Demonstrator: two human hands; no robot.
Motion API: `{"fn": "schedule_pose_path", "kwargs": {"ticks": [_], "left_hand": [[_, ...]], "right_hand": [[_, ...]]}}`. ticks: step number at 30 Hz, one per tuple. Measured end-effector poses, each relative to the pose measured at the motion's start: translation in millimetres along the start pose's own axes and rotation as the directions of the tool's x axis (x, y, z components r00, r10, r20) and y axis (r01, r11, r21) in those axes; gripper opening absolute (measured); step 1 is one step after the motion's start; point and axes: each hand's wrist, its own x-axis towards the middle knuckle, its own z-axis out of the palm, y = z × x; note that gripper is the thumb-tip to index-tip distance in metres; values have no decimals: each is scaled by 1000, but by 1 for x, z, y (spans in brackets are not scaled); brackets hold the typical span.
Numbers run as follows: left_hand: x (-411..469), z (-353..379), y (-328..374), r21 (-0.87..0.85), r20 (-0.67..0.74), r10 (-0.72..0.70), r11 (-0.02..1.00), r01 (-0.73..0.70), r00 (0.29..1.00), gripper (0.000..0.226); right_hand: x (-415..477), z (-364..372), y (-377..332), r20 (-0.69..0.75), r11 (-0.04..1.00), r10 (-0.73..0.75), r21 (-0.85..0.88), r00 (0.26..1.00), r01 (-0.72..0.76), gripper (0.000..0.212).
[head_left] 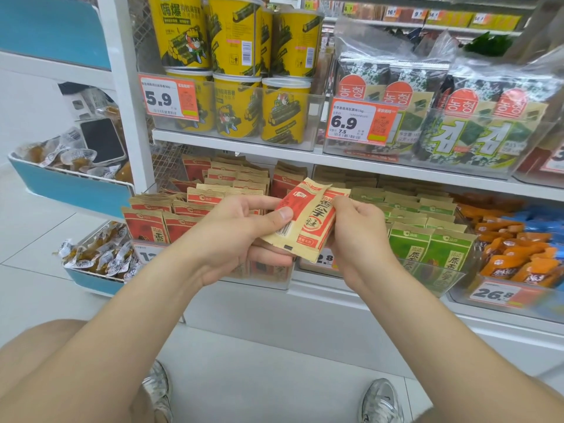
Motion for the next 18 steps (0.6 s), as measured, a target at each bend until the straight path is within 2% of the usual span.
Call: {"fn": "schedule_pose_path", "kwargs": {"ticks": [4,7,11,13,16,18], "left_hand": [[0,0,1,-5,-6,-11,1000,11,1000,49],[-1,0,1,-1,-2,-5,1000,5,1000,52],[1,1,0,19,-8,1,1000,0,1000,52],[0,2,0,106,-36,22,994,-18,999,43],[-1,0,2,349,-97,103,935,-63,990,27],[1,-4,-1,477,-141,166,876,-80,976,35]], "right_hand": [[0,0,0,7,1000,13,4,1000,-13,42],[0,-1,0,4,1000,-4,-5,1000,4,43],[1,-2,0,-51,986,-125,-116,991,118,43],[3,-3,0,-70,951,-258,-198,964,240,41],[1,-3,-4,-13,868,-422,-296,906,400,26],[-5,-3,-9,72,847,-449,-284,891,450,19]]}}
